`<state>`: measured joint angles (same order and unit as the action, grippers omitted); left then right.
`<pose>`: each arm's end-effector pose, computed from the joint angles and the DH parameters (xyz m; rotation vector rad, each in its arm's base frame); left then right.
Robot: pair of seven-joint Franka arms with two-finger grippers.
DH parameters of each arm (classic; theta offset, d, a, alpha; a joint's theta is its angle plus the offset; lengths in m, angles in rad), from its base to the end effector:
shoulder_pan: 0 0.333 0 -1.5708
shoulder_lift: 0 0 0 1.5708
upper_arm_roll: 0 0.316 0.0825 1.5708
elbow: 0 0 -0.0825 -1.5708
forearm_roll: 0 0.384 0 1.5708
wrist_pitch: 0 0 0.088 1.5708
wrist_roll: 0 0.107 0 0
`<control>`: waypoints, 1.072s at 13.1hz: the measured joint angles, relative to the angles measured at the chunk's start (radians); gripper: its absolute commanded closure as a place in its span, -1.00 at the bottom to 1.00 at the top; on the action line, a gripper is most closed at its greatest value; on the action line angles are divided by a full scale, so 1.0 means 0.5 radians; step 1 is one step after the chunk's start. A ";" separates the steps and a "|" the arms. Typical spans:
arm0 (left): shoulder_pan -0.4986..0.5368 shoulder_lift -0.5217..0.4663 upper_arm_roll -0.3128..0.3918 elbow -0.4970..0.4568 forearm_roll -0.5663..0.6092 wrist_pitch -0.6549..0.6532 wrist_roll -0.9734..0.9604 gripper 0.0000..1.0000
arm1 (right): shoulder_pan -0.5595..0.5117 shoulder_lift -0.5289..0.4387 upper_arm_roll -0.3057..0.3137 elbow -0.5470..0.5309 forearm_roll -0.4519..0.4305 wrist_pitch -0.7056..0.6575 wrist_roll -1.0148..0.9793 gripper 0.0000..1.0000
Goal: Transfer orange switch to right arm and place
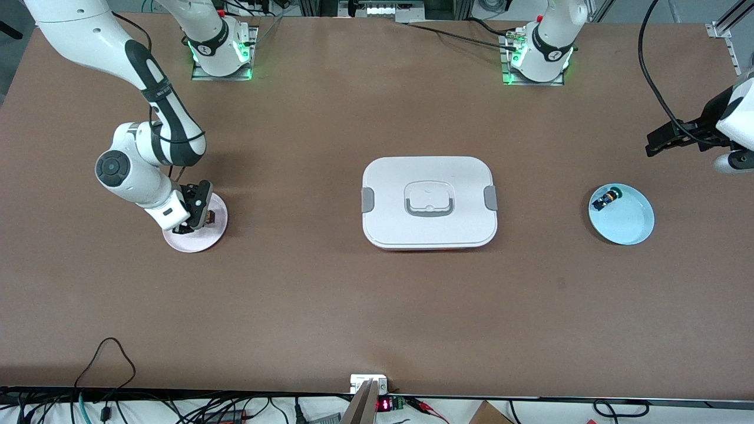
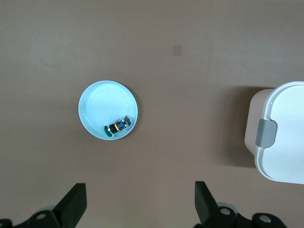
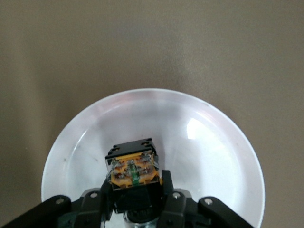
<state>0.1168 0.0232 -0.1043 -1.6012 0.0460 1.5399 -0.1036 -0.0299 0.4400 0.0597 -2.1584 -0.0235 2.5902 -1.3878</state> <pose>0.5562 0.0126 0.5949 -3.0864 -0.1784 0.1273 0.5653 0.0177 0.1904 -2.3589 -2.0524 -0.0042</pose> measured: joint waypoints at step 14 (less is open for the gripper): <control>0.001 0.000 0.002 0.000 0.000 -0.003 -0.017 -1.00 | -0.040 -0.085 -0.002 0.079 0.002 -0.183 0.384 -1.00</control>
<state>0.1172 0.0233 -0.1033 -1.6012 0.0460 1.5382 -0.1124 -0.0498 0.3976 0.0586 -2.1189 -0.0227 2.4985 -1.1957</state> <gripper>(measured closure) 0.000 0.000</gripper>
